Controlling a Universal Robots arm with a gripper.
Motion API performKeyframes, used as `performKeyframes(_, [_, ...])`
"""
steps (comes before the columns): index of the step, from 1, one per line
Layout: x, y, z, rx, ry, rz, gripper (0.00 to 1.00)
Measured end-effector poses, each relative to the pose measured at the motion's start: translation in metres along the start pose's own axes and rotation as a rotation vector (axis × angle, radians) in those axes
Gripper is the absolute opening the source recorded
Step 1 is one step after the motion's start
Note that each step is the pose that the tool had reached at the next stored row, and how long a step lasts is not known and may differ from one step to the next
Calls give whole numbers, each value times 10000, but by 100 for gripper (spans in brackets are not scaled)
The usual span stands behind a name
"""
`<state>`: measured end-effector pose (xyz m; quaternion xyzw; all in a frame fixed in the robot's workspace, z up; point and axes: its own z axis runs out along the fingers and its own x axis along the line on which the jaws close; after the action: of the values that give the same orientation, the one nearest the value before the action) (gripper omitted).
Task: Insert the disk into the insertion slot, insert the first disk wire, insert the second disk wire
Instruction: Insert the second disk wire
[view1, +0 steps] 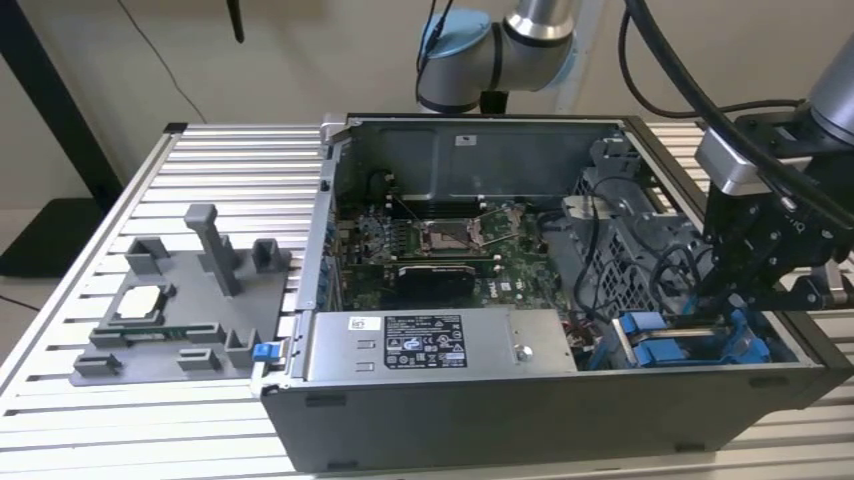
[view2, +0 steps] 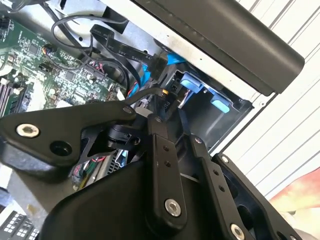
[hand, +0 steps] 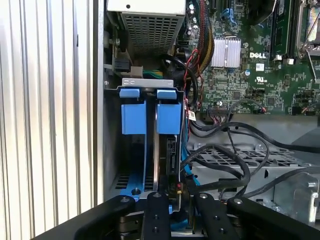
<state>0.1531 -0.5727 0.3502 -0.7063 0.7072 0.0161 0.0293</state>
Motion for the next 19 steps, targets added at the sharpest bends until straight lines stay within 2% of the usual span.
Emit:
performKeyframes(8, [-2, 2, -38, 0, 1, -1, 100])
performKeyframes(15, [-9, 17, -145, 1, -2, 2, 100])
performKeyframes(19, [-11, 27, -169, 31, -79, 1, 100])
